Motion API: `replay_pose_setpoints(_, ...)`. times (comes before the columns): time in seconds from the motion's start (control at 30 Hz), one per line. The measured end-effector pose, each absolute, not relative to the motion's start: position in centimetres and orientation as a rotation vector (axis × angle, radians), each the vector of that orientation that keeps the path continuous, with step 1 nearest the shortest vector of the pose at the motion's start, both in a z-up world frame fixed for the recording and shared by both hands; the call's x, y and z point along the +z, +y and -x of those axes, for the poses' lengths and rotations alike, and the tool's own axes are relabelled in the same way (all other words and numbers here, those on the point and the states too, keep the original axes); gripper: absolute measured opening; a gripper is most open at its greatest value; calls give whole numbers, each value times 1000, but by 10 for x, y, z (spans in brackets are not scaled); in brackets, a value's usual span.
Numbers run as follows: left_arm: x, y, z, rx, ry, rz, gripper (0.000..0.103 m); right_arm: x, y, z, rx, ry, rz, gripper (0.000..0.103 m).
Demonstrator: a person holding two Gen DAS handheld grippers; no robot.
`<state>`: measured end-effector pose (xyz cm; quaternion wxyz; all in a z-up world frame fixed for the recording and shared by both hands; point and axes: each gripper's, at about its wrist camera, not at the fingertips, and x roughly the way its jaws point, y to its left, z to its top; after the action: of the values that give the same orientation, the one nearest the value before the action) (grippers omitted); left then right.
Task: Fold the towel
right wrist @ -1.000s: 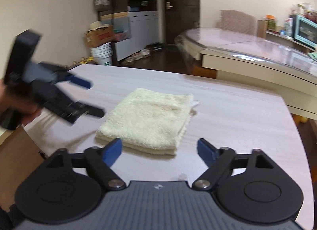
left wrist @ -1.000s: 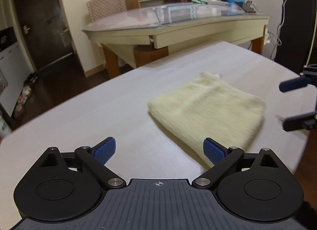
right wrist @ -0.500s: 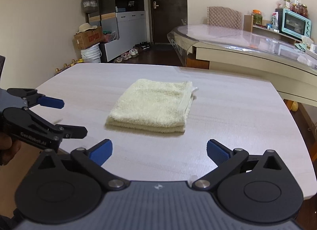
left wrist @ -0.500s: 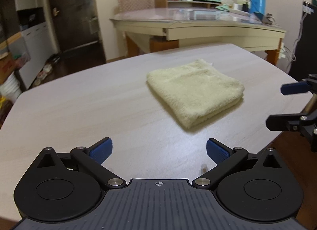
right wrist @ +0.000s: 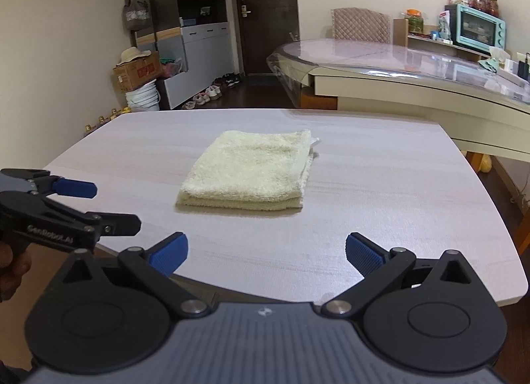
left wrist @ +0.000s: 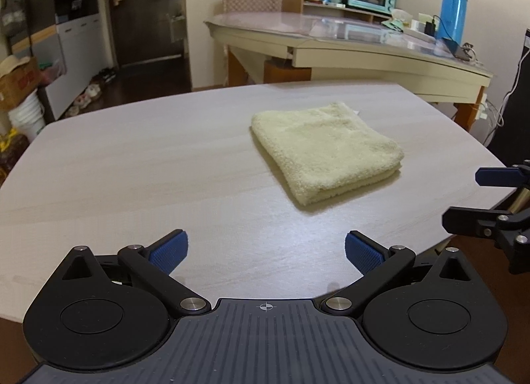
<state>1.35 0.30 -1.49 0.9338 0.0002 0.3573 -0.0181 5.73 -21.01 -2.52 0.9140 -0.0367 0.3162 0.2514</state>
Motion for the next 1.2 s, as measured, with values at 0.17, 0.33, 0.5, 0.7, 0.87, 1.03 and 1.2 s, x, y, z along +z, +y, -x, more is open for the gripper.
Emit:
replay_pose_setpoints(0.17,-13,-1,-11,-25,727,13,103,-21,-209,-58,506,645,84,103)
replay_pose_setpoints(0.33,-12,-3,-10,-2,717,4,103,-18,-208,-58,507,637,93,103)
replay_pose_setpoints(0.5,-12,-3,-9,-1,719,3,103,-22,-208,-57,504,652,100,103)
replay_pose_setpoints(0.7,-12,-6,-12,-10,721,7,103,-23,-208,-57,501,653,102,103)
replay_pose_setpoints(0.87,-13,-12,-14,-18,721,11,103,-21,-213,-57,488,646,99,103)
replay_pose_setpoints(1.03,-14,-18,-16,-23,722,4,103,-21,-216,-58,484,647,93,103)
replay_pose_setpoints(1.2,-15,-23,-17,-23,725,4,103,-23,-220,-59,469,652,81,103)
